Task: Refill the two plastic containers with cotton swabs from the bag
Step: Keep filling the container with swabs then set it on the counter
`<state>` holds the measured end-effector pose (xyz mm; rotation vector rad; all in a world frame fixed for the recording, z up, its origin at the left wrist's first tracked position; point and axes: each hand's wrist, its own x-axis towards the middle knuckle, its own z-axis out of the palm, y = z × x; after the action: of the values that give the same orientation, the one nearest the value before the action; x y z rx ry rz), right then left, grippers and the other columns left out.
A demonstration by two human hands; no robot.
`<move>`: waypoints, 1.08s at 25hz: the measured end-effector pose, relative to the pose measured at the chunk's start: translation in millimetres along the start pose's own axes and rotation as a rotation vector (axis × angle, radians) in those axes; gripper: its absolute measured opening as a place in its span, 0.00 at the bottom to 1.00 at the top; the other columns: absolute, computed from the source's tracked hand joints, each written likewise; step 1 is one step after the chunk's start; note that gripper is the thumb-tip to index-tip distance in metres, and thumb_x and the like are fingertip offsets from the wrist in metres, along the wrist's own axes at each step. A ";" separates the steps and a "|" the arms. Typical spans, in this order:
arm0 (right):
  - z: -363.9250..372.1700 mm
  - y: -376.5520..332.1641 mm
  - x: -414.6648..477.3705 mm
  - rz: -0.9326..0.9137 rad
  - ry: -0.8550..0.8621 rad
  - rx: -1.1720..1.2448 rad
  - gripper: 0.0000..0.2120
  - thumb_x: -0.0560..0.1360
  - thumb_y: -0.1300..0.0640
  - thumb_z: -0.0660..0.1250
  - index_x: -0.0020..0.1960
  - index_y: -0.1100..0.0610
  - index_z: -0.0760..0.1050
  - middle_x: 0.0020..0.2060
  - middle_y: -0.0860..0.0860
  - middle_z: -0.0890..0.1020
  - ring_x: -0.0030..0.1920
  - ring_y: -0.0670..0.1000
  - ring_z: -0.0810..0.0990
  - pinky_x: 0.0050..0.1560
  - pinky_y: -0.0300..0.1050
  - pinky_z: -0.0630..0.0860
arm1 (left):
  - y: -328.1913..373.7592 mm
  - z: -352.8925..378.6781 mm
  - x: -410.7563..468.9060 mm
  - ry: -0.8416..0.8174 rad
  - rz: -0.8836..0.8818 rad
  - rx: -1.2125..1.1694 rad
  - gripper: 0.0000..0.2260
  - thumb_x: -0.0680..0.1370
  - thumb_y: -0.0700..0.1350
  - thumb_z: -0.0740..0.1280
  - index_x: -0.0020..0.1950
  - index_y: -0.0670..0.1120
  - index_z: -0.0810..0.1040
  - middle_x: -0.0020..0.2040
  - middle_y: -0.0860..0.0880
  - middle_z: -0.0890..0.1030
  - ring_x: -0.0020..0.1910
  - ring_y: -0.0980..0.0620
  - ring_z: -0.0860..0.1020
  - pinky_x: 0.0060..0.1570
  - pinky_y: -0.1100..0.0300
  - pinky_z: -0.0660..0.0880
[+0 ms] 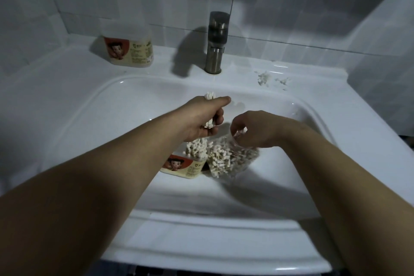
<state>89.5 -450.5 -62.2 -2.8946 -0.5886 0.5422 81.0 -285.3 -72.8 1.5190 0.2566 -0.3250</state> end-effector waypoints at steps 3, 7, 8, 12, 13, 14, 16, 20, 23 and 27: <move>1.8 -0.9 2.0 0.017 -0.004 -0.016 0.16 0.74 0.54 0.67 0.62 0.46 0.77 0.57 0.48 0.81 0.51 0.50 0.80 0.47 0.41 0.75 | -1.0 0.8 0.5 -0.008 -0.003 0.014 0.13 0.80 0.52 0.70 0.40 0.47 0.75 0.32 0.50 0.76 0.34 0.53 0.74 0.37 0.58 0.74; 3.2 -1.3 3.6 0.023 0.028 0.020 0.20 0.74 0.58 0.66 0.66 0.51 0.76 0.59 0.49 0.80 0.51 0.49 0.78 0.46 0.39 0.73 | -1.1 1.3 0.2 -0.023 0.010 0.028 0.13 0.80 0.51 0.70 0.40 0.47 0.75 0.33 0.49 0.76 0.33 0.54 0.75 0.37 0.59 0.74; 4.0 -0.3 4.6 0.038 0.024 0.023 0.21 0.74 0.58 0.66 0.66 0.50 0.76 0.58 0.49 0.81 0.49 0.48 0.78 0.43 0.38 0.73 | -1.3 1.5 0.2 -0.026 0.015 0.031 0.12 0.80 0.51 0.70 0.40 0.48 0.75 0.33 0.50 0.76 0.32 0.54 0.75 0.37 0.59 0.74; 6.4 3.5 7.1 0.085 -0.006 0.003 0.21 0.73 0.55 0.68 0.66 0.49 0.75 0.55 0.48 0.81 0.47 0.48 0.78 0.37 0.37 0.69 | -2.5 2.2 0.4 -0.043 0.025 0.051 0.10 0.80 0.50 0.70 0.43 0.48 0.75 0.34 0.51 0.77 0.32 0.56 0.77 0.36 0.59 0.75; 6.9 3.9 6.8 0.090 -0.008 -0.001 0.21 0.74 0.55 0.68 0.67 0.49 0.75 0.57 0.49 0.81 0.48 0.49 0.78 0.39 0.39 0.70 | -2.7 2.4 0.4 -0.047 0.025 0.055 0.10 0.80 0.50 0.71 0.43 0.48 0.75 0.34 0.52 0.77 0.32 0.56 0.77 0.36 0.60 0.75; 7.6 3.3 6.3 0.097 -0.007 0.000 0.20 0.75 0.54 0.67 0.67 0.50 0.75 0.58 0.50 0.81 0.49 0.50 0.78 0.41 0.40 0.71 | -3.3 2.4 0.3 -0.051 0.025 0.058 0.09 0.80 0.50 0.70 0.43 0.48 0.75 0.34 0.52 0.77 0.33 0.56 0.77 0.36 0.60 0.75; 8.0 1.8 4.8 0.107 -0.003 0.003 0.19 0.77 0.55 0.65 0.68 0.51 0.74 0.59 0.50 0.81 0.50 0.51 0.77 0.42 0.41 0.72 | -3.8 2.8 -0.2 -0.059 0.025 0.058 0.09 0.80 0.50 0.71 0.43 0.48 0.75 0.34 0.52 0.77 0.33 0.55 0.77 0.35 0.60 0.75; 5.2 0.2 4.0 0.092 0.078 -0.001 0.17 0.77 0.56 0.65 0.66 0.50 0.77 0.57 0.49 0.81 0.47 0.49 0.76 0.35 0.37 0.68 | -3.3 1.9 -0.7 -0.071 0.048 0.051 0.08 0.80 0.50 0.70 0.46 0.49 0.76 0.34 0.53 0.79 0.33 0.57 0.80 0.35 0.60 0.76; -0.5 2.7 1.7 0.063 0.161 0.041 0.09 0.75 0.56 0.65 0.53 0.47 0.79 0.45 0.44 0.81 0.43 0.47 0.78 0.38 0.38 0.70 | -1.2 2.4 -3.9 -0.118 0.071 0.037 0.06 0.82 0.50 0.69 0.50 0.48 0.78 0.38 0.51 0.83 0.40 0.54 0.84 0.44 0.57 0.82; -1.5 3.8 1.3 0.074 0.168 0.086 0.10 0.73 0.58 0.66 0.37 0.45 0.72 0.37 0.46 0.80 0.39 0.47 0.79 0.34 0.39 0.70 | -1.0 3.7 -5.8 -0.171 0.092 0.033 0.07 0.82 0.50 0.68 0.54 0.46 0.79 0.43 0.49 0.86 0.46 0.52 0.86 0.55 0.52 0.82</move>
<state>92.5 -453.6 -62.0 -2.8527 -0.4247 0.3205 75.1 -288.8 -71.4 1.5201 0.0463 -0.3850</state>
